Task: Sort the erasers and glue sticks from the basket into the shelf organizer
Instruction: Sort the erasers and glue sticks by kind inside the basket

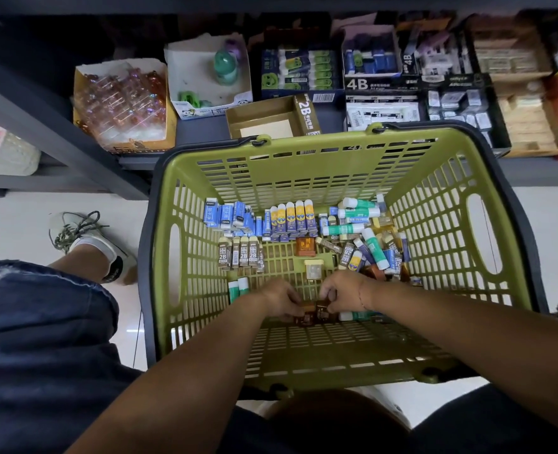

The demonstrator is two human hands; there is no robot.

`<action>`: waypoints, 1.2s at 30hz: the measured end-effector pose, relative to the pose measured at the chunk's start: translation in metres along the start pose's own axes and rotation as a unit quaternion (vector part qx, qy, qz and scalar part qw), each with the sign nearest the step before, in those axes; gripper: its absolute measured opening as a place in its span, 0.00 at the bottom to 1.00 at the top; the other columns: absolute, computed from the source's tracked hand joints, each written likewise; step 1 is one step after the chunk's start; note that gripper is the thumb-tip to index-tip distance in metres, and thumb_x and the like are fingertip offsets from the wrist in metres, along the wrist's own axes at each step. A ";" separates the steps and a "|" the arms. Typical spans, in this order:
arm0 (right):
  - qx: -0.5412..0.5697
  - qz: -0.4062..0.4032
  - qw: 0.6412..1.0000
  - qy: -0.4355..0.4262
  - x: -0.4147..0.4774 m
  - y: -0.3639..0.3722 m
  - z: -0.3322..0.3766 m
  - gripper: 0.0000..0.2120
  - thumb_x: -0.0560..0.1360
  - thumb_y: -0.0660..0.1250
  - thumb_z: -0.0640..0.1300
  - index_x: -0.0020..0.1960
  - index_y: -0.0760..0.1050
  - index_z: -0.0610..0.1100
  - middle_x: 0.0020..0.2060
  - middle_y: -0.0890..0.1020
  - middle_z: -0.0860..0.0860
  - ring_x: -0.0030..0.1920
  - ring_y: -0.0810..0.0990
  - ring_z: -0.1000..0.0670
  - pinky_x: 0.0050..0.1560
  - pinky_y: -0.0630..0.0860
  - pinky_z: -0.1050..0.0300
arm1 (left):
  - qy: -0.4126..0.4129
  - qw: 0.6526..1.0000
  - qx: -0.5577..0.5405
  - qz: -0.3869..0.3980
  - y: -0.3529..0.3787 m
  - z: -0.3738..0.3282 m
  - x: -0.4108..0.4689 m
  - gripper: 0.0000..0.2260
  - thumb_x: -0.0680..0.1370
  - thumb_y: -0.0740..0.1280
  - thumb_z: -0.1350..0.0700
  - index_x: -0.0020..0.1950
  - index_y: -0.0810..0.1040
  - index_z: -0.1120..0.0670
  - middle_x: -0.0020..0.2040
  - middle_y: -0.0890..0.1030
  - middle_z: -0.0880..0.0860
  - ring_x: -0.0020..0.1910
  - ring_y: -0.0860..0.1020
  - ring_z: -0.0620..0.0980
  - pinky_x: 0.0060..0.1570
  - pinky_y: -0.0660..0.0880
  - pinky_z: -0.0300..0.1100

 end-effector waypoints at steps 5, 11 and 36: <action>-0.008 -0.027 1.000 0.004 0.001 0.000 0.002 0.08 0.73 0.70 0.38 0.52 0.79 0.44 0.49 0.80 0.50 0.53 0.79 0.49 0.54 0.76 0.57 | 0.005 0.999 -0.036 -0.008 0.001 -0.002 0.001 0.13 0.73 0.73 0.59 0.57 0.79 0.54 0.52 0.77 0.49 0.49 0.79 0.49 0.51 0.79 0.41; 0.166 -0.130 0.977 0.042 0.006 -0.031 -0.001 0.08 0.72 0.70 0.34 0.40 0.77 0.46 0.38 0.79 0.53 0.41 0.80 0.51 0.50 0.80 0.55 | 0.020 0.992 -0.122 -0.016 -0.005 -0.009 -0.003 0.11 0.73 0.74 0.58 0.55 0.80 0.52 0.53 0.81 0.49 0.46 0.80 0.45 0.39 0.77 0.32; 0.083 -0.242 0.963 0.086 0.029 -0.029 0.015 0.05 0.74 0.70 0.43 0.47 0.77 0.43 0.42 0.82 0.48 0.46 0.81 0.48 0.49 0.79 0.52 | 0.039 0.995 -0.016 -0.095 0.001 -0.002 0.001 0.17 0.71 0.76 0.54 0.58 0.80 0.49 0.58 0.80 0.49 0.58 0.77 0.50 0.63 0.72 0.49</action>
Point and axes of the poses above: each hand's wrist, its own x-axis towards the middle knuckle, its own y-axis out of the palm, z = x × y, the point moved 1 cm from there along x, towards the middle knuckle
